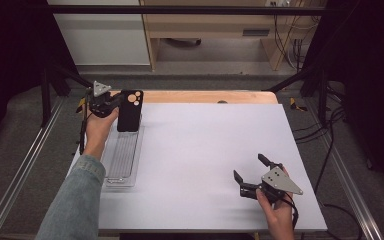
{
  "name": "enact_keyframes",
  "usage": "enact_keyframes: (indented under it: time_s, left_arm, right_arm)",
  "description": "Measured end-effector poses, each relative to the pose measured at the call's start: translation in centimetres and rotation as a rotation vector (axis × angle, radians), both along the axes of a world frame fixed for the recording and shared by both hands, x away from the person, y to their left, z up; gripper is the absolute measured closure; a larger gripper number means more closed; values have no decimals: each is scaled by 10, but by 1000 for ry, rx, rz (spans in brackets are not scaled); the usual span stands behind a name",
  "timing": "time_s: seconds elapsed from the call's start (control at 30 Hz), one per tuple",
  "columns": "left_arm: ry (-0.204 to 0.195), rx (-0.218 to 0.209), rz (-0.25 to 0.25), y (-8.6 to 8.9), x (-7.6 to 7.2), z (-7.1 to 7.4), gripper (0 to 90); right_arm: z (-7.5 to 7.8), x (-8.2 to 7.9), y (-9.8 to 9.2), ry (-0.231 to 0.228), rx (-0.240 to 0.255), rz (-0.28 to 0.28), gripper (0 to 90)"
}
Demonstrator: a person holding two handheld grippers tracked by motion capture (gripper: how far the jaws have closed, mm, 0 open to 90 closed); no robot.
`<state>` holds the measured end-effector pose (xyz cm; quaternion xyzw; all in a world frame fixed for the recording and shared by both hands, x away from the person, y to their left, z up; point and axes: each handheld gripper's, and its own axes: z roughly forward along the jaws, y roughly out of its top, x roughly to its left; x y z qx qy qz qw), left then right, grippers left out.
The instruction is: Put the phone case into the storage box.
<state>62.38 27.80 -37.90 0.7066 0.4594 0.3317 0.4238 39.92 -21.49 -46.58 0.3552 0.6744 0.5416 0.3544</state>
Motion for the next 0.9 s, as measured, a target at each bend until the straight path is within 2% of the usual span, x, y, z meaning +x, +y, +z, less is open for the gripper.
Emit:
enact_keyframes:
  time_s: [0.23, 0.9]
  left_arm:
    - [16, 6, 3, 1, 0, -3, 830]
    - [24, -5, 24, 6, 0, -5, 827]
  right_arm:
    - [0, 0, 0, -1, 2, -2, 50]
    - [0, 0, 0, -1, 1, -1, 50]
